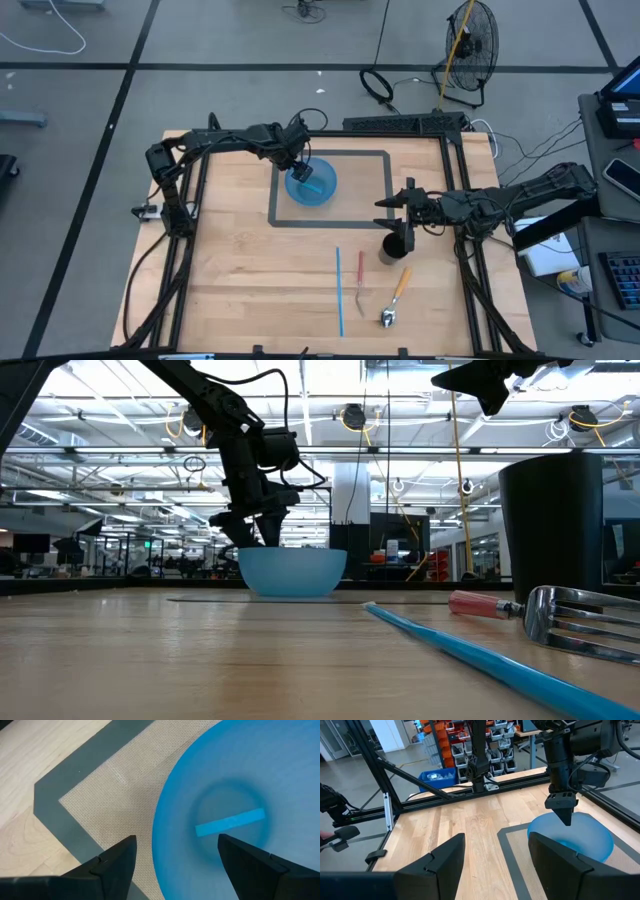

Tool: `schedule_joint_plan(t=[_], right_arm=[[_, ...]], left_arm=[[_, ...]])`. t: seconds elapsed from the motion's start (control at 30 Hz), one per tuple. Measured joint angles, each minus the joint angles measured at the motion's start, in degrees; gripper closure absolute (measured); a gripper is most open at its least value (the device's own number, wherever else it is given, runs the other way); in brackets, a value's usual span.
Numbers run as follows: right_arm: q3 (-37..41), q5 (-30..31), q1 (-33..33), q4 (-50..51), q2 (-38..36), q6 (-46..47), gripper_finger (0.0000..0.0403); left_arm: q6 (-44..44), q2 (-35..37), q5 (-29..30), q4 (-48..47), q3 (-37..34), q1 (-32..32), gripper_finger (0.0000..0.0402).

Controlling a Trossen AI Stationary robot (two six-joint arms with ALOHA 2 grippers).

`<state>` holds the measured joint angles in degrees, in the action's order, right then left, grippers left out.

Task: Pick & Place Utensil
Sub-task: Put the yellow spoon into the bowl

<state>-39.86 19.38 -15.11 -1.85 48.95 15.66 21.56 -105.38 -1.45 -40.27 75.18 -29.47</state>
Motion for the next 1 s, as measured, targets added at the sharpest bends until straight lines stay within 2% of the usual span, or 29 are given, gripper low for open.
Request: schedule_joint_plan(t=[0.5,0.8,1.0], right_arm=[[0.0,0.0,0.0,0.0,0.0,-0.3,0.0188],[0.0,0.0,0.0,0.1,0.0,-0.3,0.0188],[0.0,0.0,0.0,0.3,0.0,-0.3,0.0188]], left_arm=[[-0.4,0.9,0.0,-1.9,1.3,-0.2,0.0128],[-2.6,8.0,2.0,-3.8,8.7,-0.2,0.0128],[-3.4,14.8,2.8,-2.9,9.8,0.3,0.0128]])
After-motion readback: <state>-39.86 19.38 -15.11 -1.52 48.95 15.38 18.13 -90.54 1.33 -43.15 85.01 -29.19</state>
